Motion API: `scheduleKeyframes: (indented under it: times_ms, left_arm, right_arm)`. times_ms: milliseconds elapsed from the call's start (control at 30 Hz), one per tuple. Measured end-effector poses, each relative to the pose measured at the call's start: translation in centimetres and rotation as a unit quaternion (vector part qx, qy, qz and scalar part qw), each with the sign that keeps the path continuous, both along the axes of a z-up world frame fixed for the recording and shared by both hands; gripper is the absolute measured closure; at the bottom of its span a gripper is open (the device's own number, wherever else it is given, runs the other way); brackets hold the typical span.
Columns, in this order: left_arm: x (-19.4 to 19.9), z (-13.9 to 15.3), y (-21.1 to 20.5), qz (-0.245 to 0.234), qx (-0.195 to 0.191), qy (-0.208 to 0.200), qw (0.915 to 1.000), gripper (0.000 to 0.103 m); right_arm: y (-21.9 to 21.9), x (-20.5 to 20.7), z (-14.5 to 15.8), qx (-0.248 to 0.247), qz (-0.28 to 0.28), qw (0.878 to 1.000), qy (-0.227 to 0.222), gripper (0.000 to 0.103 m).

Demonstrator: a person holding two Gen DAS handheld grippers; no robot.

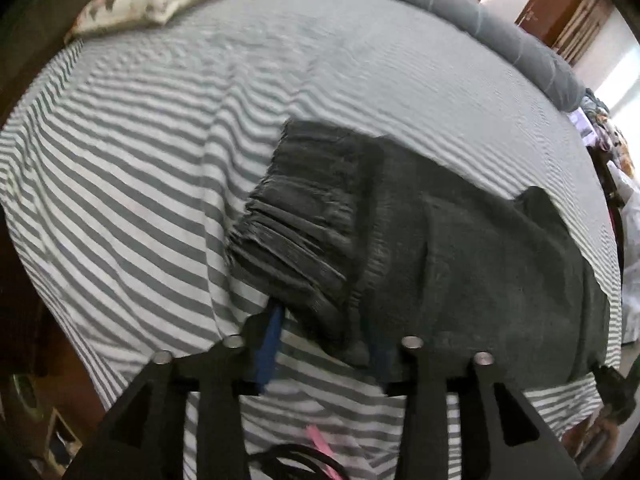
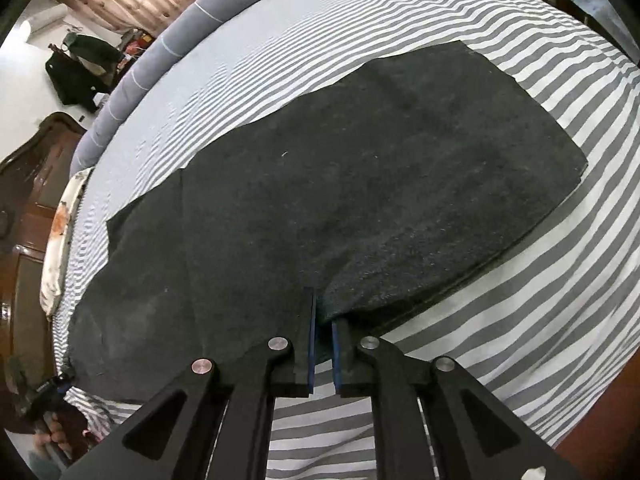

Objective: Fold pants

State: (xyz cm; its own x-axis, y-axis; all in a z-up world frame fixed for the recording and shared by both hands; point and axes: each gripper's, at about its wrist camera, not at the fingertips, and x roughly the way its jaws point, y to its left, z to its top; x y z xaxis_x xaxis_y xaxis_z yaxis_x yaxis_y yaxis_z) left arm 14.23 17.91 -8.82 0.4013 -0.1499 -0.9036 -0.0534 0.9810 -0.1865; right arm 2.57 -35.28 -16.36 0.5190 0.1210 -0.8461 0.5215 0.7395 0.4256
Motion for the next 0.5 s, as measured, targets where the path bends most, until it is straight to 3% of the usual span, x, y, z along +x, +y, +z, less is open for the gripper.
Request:
scheduleKeyframes:
  times_ms: [133,233,367,500]
  left_arm:
    - [-2.5,2.8,-3.1,-0.034,0.026,-0.07,0.9966,0.051]
    - [-4.3,4.9,-6.8,-0.084,0.037,-0.122,0.9883,0.051]
    - [-6.2,6.1,-12.8,-0.173,0.04,-0.177,0.9682,0.05]
    - [-7.6,4.8,-20.0,-0.272,0.052,-0.186,0.9426,0.049]
  right_arm:
    - [-0.4,-0.2,-0.2,0.017,-0.003,1.0,-0.011,0.093]
    - [-1.0,-0.4,-0.4,0.034,-0.012,0.999,-0.023,0.093]
    - [-2.4,-0.7,-0.3,0.05,-0.033,0.997,-0.038,0.089]
    - [-4.5,-1.4,-0.4,0.071,-0.061,0.994,-0.051,0.089]
